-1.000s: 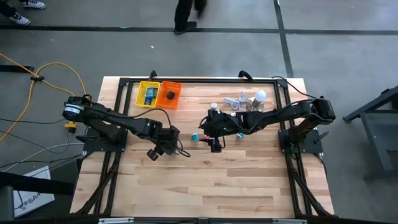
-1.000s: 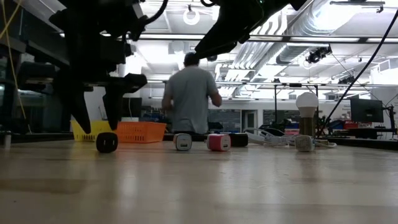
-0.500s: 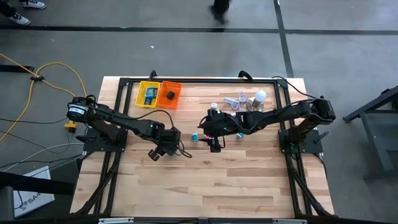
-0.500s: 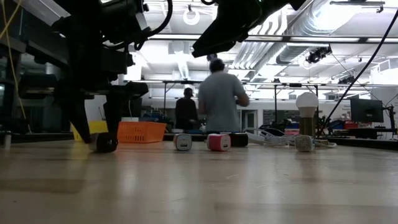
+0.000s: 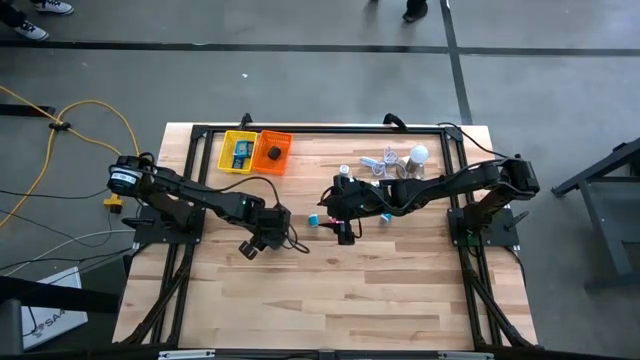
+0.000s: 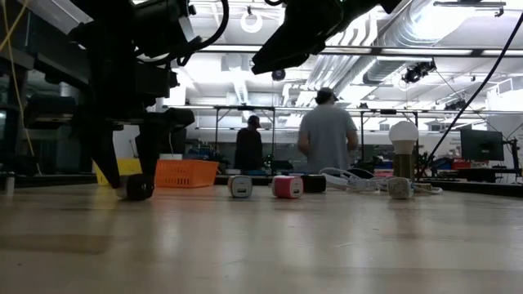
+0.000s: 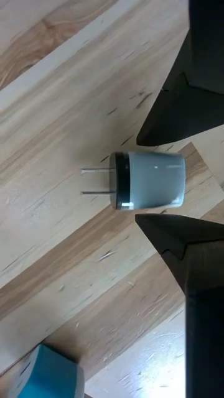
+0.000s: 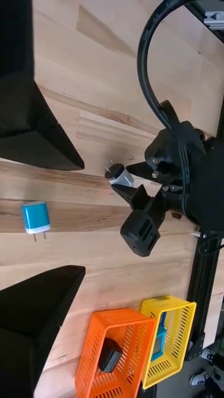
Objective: Pick & Place Office items
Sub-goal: Put the white adapter into the orange basket
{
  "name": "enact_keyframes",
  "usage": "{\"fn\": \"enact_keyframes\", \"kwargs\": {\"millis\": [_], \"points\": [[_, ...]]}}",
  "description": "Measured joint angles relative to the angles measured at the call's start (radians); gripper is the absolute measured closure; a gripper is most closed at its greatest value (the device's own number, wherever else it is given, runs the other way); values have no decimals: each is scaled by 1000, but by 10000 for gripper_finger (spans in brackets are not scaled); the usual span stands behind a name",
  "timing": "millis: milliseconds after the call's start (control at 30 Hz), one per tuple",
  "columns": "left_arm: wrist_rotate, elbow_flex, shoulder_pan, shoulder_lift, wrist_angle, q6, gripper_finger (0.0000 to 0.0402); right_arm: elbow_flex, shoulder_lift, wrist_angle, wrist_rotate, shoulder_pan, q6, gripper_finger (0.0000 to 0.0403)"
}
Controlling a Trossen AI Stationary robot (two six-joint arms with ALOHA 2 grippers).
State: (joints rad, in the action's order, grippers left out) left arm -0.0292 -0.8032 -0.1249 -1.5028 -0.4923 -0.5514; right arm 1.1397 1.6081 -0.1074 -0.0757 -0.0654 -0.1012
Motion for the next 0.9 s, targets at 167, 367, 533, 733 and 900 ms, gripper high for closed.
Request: {"fn": "enact_keyframes", "kwargs": {"millis": [167,367,533,733,900], "points": [[0,0,0,0,0,6,222,0,0,0,0,0,0,152],[-1,1,0,0,-1,26,223,0,0,8,0,0,0,152],[-21,3,0,0,-2,29,243,0,0,8,0,0,0,152],[-23,3,0,0,-1,30,276,0,0,8,0,0,0,152],[-23,3,0,0,-1,36,276,0,0,8,0,0,0,152]]}}
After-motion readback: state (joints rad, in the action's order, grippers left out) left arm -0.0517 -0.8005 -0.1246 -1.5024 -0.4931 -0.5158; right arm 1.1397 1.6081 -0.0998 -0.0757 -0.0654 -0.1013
